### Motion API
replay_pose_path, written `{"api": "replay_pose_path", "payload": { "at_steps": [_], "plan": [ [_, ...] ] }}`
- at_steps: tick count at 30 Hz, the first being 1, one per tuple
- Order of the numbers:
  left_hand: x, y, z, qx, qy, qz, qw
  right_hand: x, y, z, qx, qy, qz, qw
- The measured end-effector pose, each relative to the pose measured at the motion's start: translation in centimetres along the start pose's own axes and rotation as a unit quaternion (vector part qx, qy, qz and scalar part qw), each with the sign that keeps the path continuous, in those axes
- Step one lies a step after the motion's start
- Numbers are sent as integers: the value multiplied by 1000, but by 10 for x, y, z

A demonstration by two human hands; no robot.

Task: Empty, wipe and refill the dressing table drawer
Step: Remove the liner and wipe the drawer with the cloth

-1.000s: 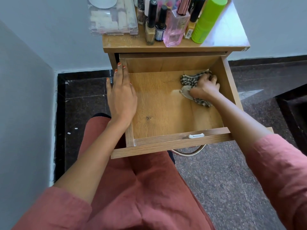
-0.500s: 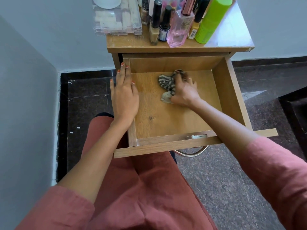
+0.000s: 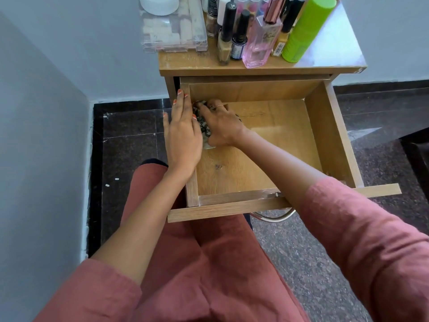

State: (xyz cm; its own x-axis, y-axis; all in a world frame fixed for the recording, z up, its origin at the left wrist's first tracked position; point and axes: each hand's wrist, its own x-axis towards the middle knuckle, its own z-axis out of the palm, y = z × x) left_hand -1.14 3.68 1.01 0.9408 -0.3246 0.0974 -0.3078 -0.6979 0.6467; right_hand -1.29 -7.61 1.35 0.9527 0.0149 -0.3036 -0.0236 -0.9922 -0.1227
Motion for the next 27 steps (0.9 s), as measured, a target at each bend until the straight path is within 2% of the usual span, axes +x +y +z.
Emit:
{"api": "replay_pose_path", "payload": {
  "at_steps": [4,12,14,16,17,19,21,23,24,27],
  "plan": [
    [1,0,0,-4,0,5,1000,8,4,-1,0,-15,-17,1000],
    [0,-1,-1,8,4,1,1000,-18,19,3,101,6,-56,993],
    [0,-1,-1,4,4,-3,1000,-30,26,6,153,37,-33,987],
    [-1,-1,-1,-15,1,-7,1000,-38,31,6,241,82,46,966],
    [-1,-1,0,-37,-3,-10,999,-40,33,4,296,107,93,945],
    [-1,-1,-1,-99,-11,-17,995,-41,33,-6,426,137,174,877],
    [-2,0,-2,-160,-17,-30,987,-38,27,-14,554,120,215,796],
    [-3,0,-3,-199,-18,-55,978,-29,12,-15,647,75,216,727],
    [-3,-1,-3,-210,-20,-68,975,-23,4,-12,697,58,203,685],
    [-2,-2,-2,-221,-34,-93,970,-12,-19,-10,850,45,138,506]
  ]
}}
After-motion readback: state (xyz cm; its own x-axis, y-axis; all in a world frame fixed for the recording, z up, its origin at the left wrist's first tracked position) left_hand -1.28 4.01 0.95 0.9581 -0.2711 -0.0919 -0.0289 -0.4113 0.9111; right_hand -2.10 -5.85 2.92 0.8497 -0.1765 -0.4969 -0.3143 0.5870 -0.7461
